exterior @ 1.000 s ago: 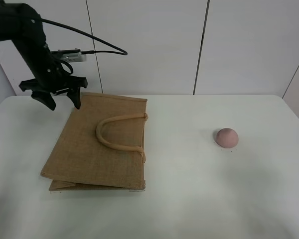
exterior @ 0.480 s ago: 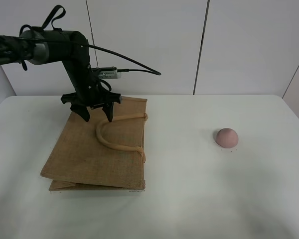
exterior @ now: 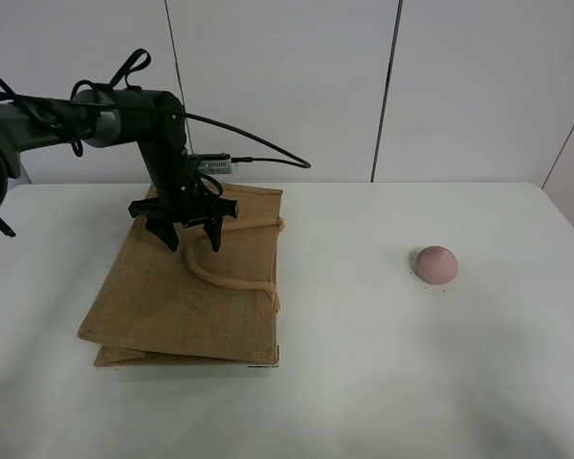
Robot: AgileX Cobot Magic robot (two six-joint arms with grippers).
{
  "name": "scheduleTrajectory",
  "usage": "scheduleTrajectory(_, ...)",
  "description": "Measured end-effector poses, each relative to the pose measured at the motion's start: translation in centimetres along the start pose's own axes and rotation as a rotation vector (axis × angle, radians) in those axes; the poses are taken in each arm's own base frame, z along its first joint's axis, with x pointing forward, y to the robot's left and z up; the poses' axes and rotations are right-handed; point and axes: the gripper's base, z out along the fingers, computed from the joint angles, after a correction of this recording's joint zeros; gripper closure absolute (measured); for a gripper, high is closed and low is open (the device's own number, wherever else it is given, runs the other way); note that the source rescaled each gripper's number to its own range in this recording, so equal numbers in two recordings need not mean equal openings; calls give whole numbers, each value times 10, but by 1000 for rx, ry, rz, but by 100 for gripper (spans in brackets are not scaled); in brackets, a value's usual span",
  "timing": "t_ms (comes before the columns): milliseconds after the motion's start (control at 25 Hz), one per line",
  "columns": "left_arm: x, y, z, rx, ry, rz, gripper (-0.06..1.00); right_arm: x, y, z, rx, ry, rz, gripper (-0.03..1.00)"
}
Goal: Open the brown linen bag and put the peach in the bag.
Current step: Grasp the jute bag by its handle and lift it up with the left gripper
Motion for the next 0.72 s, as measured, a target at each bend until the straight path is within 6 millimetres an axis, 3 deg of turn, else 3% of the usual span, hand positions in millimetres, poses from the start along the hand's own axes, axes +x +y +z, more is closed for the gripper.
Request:
scheduleTrajectory(240,-1,2,18,-27,30,7,-5,0,0,0,0,0,0,-3)
scheduleTrajectory(720,-5,1,22,-18,-9,7,-5,0,0,0,0,0,0,-3)
